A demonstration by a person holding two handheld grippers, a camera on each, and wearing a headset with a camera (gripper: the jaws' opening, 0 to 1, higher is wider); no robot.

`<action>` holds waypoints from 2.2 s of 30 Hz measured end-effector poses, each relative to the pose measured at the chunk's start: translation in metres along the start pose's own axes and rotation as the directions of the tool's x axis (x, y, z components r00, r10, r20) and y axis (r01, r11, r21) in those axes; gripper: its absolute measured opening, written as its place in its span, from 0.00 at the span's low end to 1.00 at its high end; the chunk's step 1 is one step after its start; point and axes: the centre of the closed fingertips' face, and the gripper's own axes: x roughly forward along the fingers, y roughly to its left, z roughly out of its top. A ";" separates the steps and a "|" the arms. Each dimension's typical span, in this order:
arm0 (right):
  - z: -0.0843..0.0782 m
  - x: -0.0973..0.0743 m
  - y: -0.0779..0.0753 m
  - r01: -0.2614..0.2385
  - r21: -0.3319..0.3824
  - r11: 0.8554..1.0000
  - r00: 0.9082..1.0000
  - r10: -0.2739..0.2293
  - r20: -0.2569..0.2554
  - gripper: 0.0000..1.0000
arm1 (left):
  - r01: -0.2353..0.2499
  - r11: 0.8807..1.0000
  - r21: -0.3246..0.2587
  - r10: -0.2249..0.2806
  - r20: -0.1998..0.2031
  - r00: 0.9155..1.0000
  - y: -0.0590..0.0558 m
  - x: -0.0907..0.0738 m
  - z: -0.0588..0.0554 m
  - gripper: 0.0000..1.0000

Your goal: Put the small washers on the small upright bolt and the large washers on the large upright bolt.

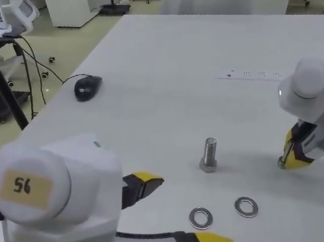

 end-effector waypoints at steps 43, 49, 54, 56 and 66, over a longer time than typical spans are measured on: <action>0.037 -0.027 0.078 -0.010 -0.130 0.991 0.997 0.020 0.070 0.19 | -0.013 0.997 0.081 0.008 0.061 0.998 -0.038 -0.027 0.021 0.69; 0.050 -0.016 0.084 -0.037 -0.149 0.988 0.996 0.048 0.069 0.19 | -0.015 0.997 0.081 0.010 0.064 0.998 -0.038 -0.028 0.021 0.69; 0.060 -0.006 0.090 -0.062 -0.174 0.983 0.995 0.074 0.062 0.20 | -0.019 0.997 0.077 0.014 0.065 0.998 -0.036 -0.029 0.020 0.69; 0.063 -0.003 0.091 -0.067 -0.183 0.981 0.995 0.079 0.059 0.20 | -0.020 0.997 0.071 0.016 0.065 0.998 -0.035 -0.029 0.019 0.69; 0.068 0.014 0.093 -0.107 -0.218 0.970 0.993 0.117 0.032 0.22 | -0.022 0.998 0.056 0.018 0.073 0.997 -0.033 -0.028 0.019 0.69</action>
